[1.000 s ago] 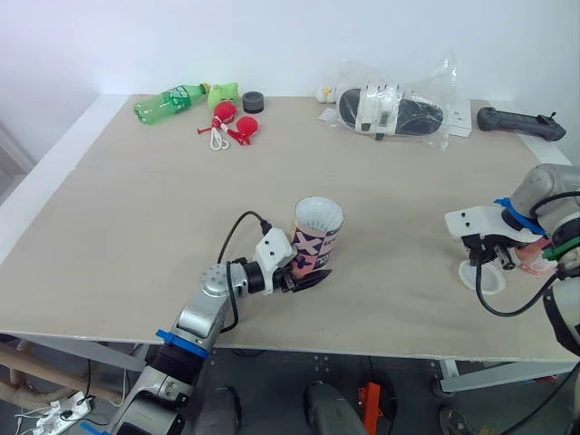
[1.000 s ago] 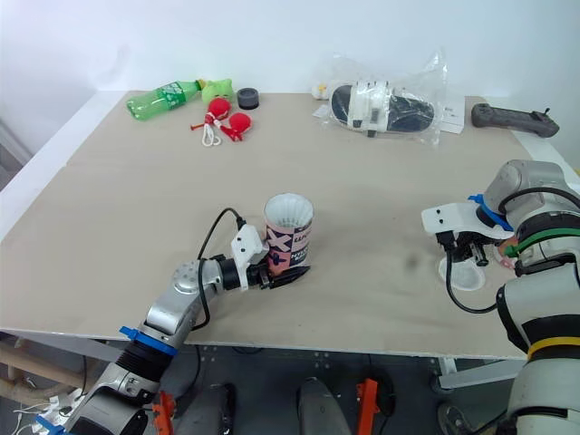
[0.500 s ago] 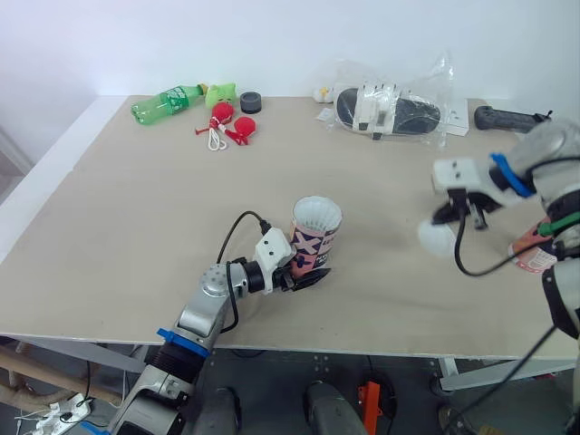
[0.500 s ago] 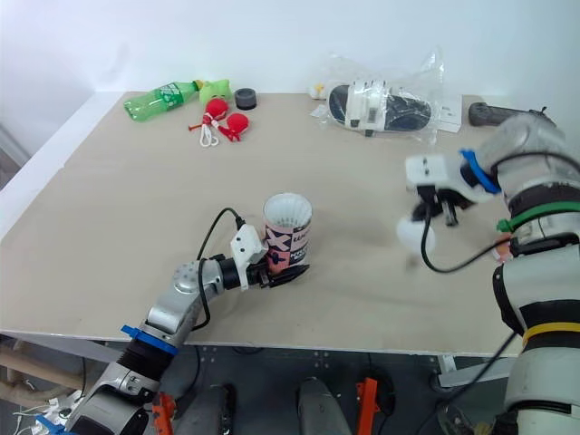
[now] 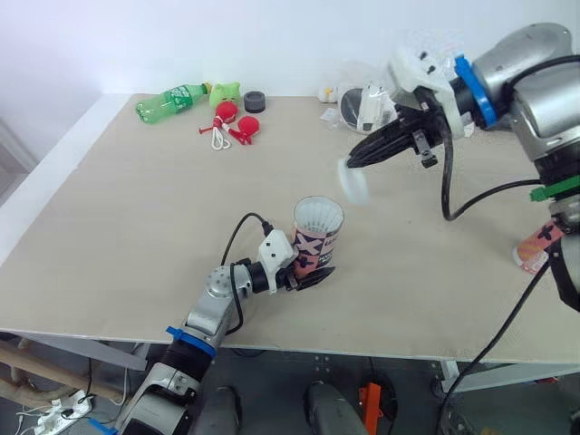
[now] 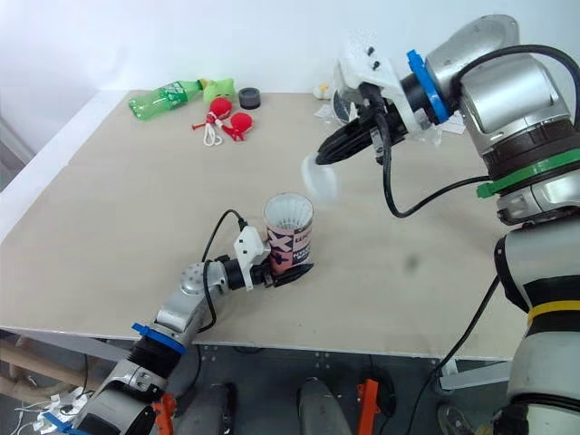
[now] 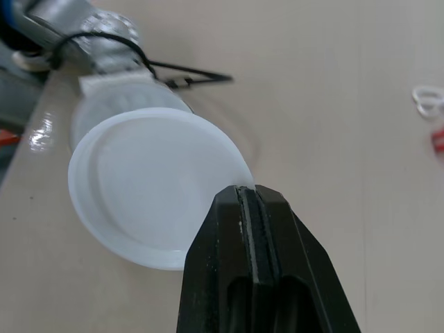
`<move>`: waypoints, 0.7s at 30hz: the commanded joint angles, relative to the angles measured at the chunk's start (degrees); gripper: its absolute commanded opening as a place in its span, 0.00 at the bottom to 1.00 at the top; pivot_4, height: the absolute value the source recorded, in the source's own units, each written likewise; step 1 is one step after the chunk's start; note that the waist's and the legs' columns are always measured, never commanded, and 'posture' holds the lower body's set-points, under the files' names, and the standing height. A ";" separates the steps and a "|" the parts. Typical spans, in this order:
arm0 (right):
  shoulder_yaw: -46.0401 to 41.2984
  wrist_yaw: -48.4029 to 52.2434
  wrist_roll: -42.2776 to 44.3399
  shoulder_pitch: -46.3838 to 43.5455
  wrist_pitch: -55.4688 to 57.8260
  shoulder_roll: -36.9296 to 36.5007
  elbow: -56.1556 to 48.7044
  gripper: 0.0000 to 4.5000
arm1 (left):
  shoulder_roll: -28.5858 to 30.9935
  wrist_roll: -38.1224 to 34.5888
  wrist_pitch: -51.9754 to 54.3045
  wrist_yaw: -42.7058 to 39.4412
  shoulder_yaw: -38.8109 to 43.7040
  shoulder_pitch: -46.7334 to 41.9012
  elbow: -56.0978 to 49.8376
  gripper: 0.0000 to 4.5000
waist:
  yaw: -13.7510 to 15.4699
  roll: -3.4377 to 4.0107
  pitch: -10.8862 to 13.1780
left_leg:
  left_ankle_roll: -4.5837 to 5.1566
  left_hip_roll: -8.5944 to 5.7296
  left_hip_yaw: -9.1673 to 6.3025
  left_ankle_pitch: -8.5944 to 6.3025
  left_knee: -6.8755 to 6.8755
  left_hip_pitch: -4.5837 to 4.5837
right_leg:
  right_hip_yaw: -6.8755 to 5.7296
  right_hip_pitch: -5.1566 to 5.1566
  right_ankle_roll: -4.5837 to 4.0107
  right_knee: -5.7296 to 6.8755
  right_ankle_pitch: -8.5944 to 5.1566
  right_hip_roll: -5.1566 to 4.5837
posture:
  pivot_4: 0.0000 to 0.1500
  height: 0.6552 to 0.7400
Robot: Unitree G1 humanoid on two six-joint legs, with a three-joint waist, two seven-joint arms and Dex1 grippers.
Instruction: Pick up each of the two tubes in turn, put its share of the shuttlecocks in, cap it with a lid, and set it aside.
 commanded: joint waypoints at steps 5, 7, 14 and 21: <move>3.18 2.46 2.83 -3.52 -1.32 1.00 -3.98 0.02 | -0.17 1.44 -1.14 0.81 -0.17 -0.14 2.37 0.70 | -0.01 0.00 0.00 | 0.00 0.00 0.00 0.00 0.02 0.00 | 0.00 -0.01 -0.01 0.00 0.03 0.00 | 1.00 1.00; 4.63 2.46 2.27 -3.56 -2.70 1.11 -4.39 0.02 | -0.26 1.55 -1.28 0.84 -0.15 -0.24 2.55 0.70 | 0.01 0.00 0.00 | 0.00 0.00 0.00 0.00 0.02 0.00 | 0.00 0.00 -0.01 0.00 0.03 0.00 | 1.00 1.00; 7.19 2.46 -0.24 -4.21 -6.67 3.59 -1.41 0.02 | -0.30 1.72 -1.42 0.87 -0.06 -0.02 2.46 0.70 | 0.00 0.00 0.00 | 0.00 0.01 -0.01 0.00 0.01 0.00 | -0.01 -0.02 -0.01 0.00 0.03 0.01 | 1.00 1.00; 7.02 2.46 -2.88 -4.20 -9.32 5.97 1.78 0.02 | -0.40 1.71 -1.33 1.07 -0.08 0.17 2.25 0.70 | 0.00 0.00 0.00 | 0.00 0.01 -0.01 0.00 0.02 -0.01 | -0.01 -0.02 -0.01 0.00 0.03 0.01 | 1.00 1.00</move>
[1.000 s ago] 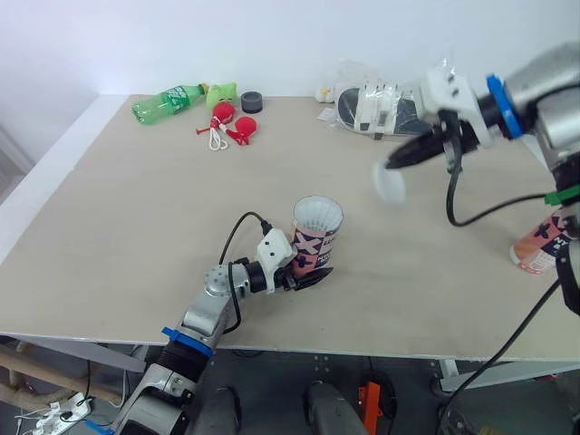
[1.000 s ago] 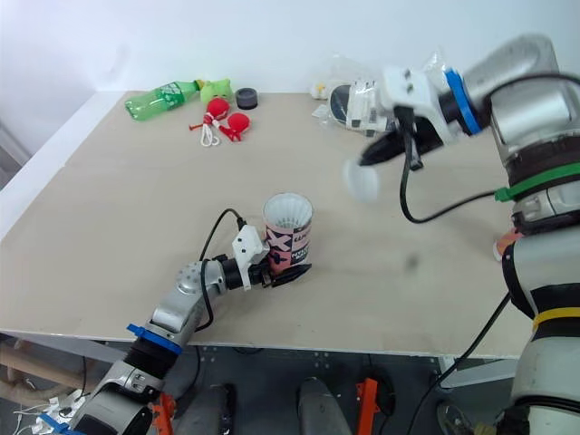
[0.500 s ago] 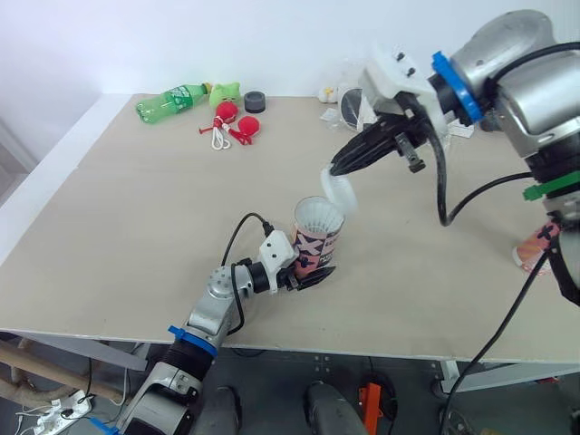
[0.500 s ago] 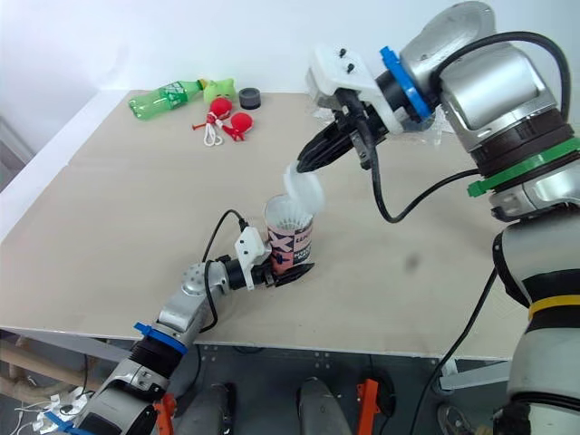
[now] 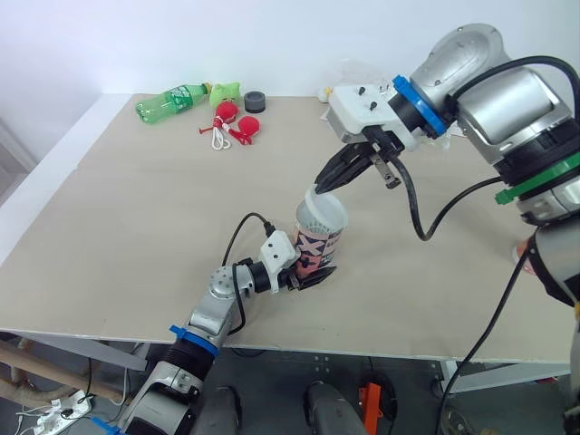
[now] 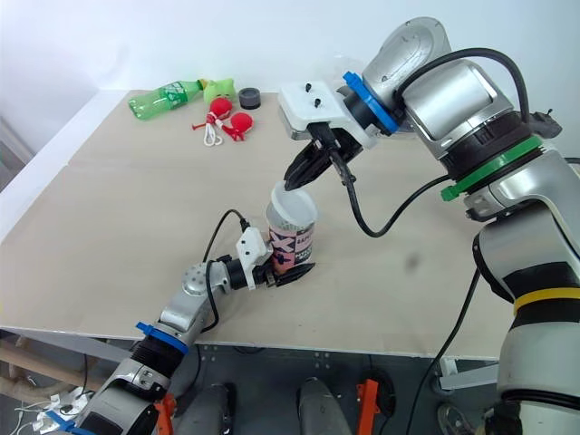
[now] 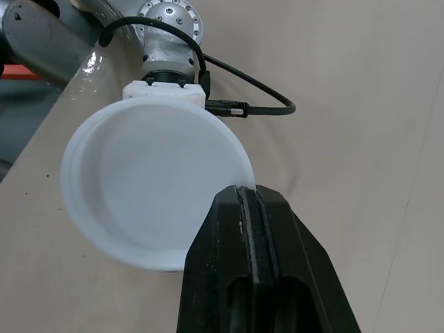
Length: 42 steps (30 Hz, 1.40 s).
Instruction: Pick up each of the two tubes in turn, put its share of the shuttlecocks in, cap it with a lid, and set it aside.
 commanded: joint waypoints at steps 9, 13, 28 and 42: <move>-0.35 2.37 -1.86 -2.43 -2.97 -0.15 0.93 0.02 | 0.21 0.65 0.62 0.38 -0.15 0.67 0.68 0.70 | 0.00 0.00 0.00 | 0.00 0.00 0.00 0.00 0.00 0.00 | -0.01 0.00 0.00 0.00 0.00 0.00 | 1.00 1.00; -0.89 2.37 0.34 -3.31 -1.03 -0.70 -0.53 0.02 | 0.25 0.61 0.70 0.28 -0.16 0.67 0.64 0.70 | 0.00 0.00 0.00 | 0.00 0.00 0.00 0.00 -0.01 0.00 | -0.01 0.00 0.01 0.00 0.00 0.00 | 1.00 1.00; -0.68 2.37 -0.13 -4.00 -1.70 -1.36 -0.20 0.02 | 0.20 0.56 0.83 0.03 -0.18 0.41 0.95 0.70 | 0.00 0.00 0.00 | 0.00 0.00 0.00 0.00 -0.02 0.00 | 0.00 -0.01 -0.01 0.00 -0.02 0.00 | 1.00 1.00; 0.68 2.37 -2.74 -1.52 -4.09 -1.39 -0.36 0.02 | 0.37 0.69 0.98 0.13 -0.17 0.54 0.52 0.70 | 0.00 0.00 0.00 | 0.00 0.00 -0.01 0.00 -0.02 0.00 | -0.01 -0.01 -0.01 0.00 -0.02 0.00 | 1.00 1.00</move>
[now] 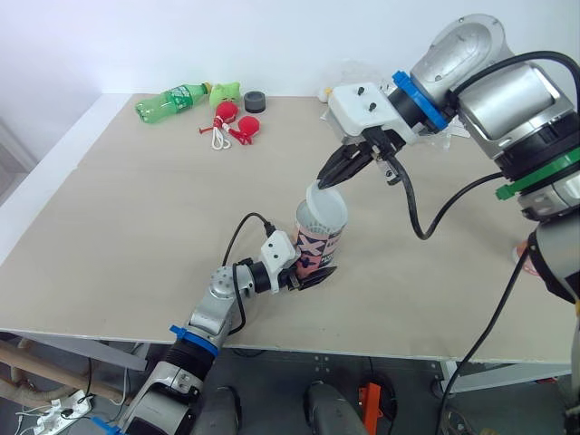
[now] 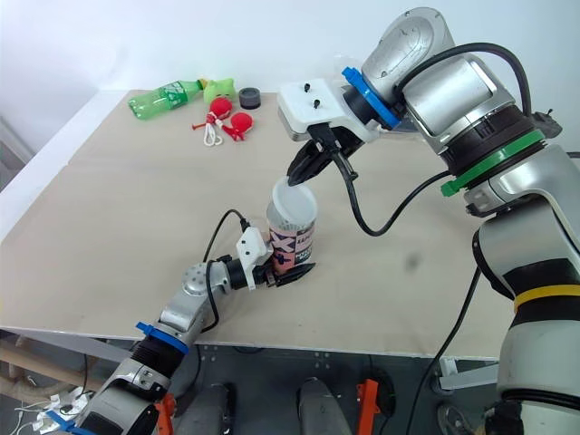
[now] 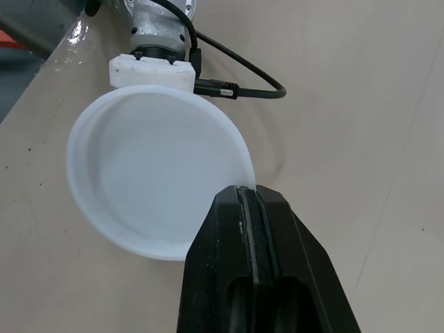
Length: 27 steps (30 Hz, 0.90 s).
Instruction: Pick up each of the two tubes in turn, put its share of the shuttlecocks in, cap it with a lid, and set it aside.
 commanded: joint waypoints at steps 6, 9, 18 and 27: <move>0.46 2.31 -0.63 0.73 -1.42 -1.06 -1.90 0.02 | 0.44 0.64 0.96 0.27 -0.15 0.61 0.39 0.70 | 0.00 0.00 0.00 | 0.00 0.00 0.00 0.00 0.00 0.00 | 0.00 0.00 0.00 0.00 0.00 0.00 | 1.00 1.00; 0.62 2.31 -0.84 1.04 -1.65 -1.12 -2.14 0.02 | 0.46 0.59 1.03 0.28 -0.12 0.59 0.37 0.70 | 0.01 0.00 0.00 | 0.00 0.00 0.00 0.00 0.00 0.00 | 0.00 0.00 0.01 0.00 -0.01 0.00 | 1.00 1.00; 0.35 2.31 -1.95 1.63 -2.60 -0.51 -1.66 0.02 | 0.56 0.57 1.01 0.35 -0.01 0.53 0.39 0.70 | 0.00 0.00 0.00 | 0.00 0.00 0.00 0.00 0.00 0.00 | 0.00 0.00 0.01 0.00 -0.02 0.00 | 1.00 1.00; -1.52 2.31 -4.20 1.90 -3.51 1.06 0.06 0.31 | 0.57 0.48 1.01 0.31 0.06 0.42 0.50 0.70 | 0.01 0.00 0.00 | 0.00 0.00 0.00 0.00 0.00 0.00 | 0.00 0.00 0.00 0.00 -0.02 0.00 | 1.00 1.00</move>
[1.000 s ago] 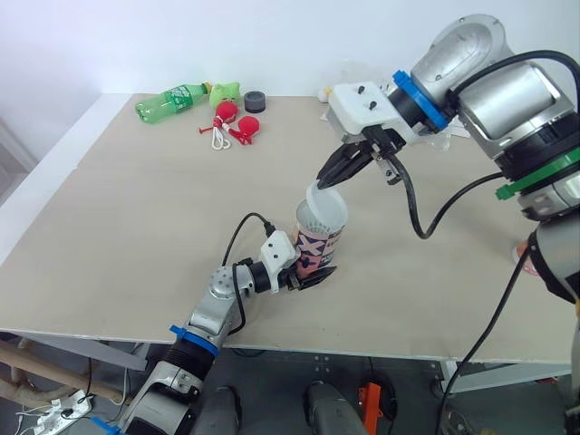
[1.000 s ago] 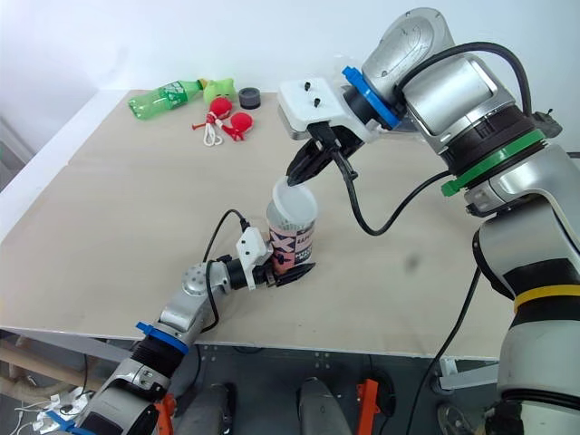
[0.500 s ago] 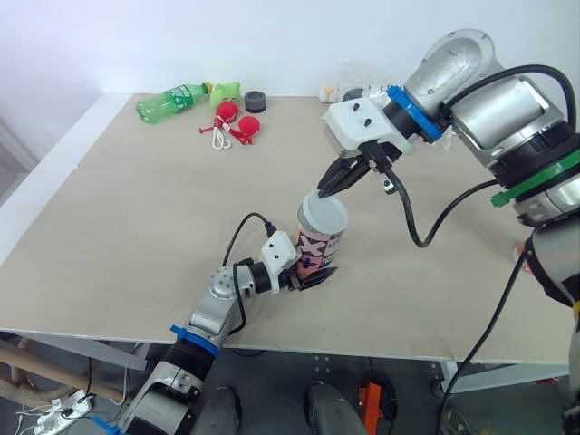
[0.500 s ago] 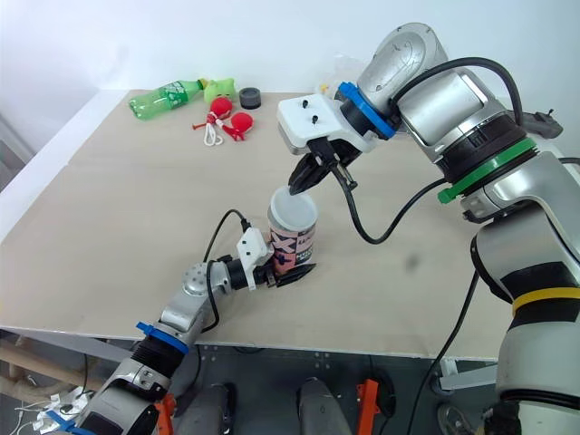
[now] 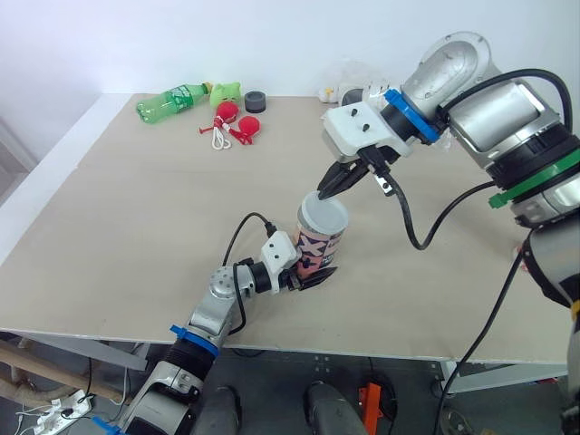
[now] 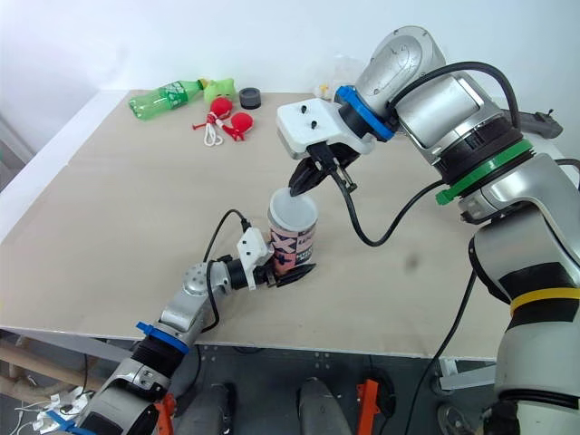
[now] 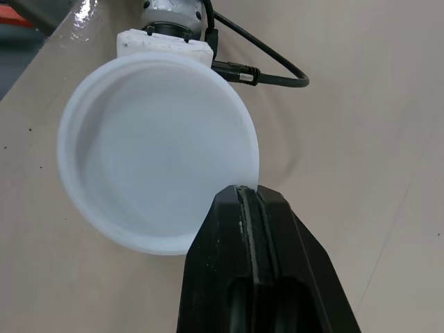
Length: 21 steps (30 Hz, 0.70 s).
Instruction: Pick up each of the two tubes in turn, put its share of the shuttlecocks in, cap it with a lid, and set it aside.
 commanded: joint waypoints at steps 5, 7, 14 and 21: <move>-4.43 2.30 -2.22 -0.71 -0.84 1.61 2.14 0.69 | 0.53 0.45 0.93 0.26 0.17 0.44 0.62 0.70 | 0.00 0.00 0.00 | 0.00 0.00 0.00 0.00 0.00 0.01 | -0.01 0.00 -0.01 0.00 0.00 0.00 | 1.00 1.00; -5.55 2.30 -2.40 -1.62 -0.69 2.12 3.19 0.92 | 0.54 0.43 0.95 0.21 0.16 0.45 0.58 0.70 | 0.00 0.00 0.00 | 0.00 0.00 0.00 0.00 0.00 0.01 | 0.00 0.01 -0.01 0.00 0.01 0.00 | 1.00 1.00; -6.00 2.30 7.07 -4.59 5.16 0.05 -1.00 0.71 | 0.58 0.36 0.88 0.04 0.17 0.40 0.67 0.70 | 0.00 0.00 0.00 | 0.00 0.00 0.00 0.00 -0.02 0.00 | 0.00 -0.01 -0.01 0.00 0.00 0.00 | 1.00 1.00; -2.16 2.30 12.59 -2.59 9.74 -3.95 -9.30 0.01 | 0.53 0.34 0.95 0.16 0.16 0.58 0.36 0.70 | -0.01 0.00 0.00 | 0.00 0.00 -0.02 -0.01 -0.03 -0.01 | -0.01 -0.02 -0.03 -0.01 -0.04 0.00 | 1.00 1.00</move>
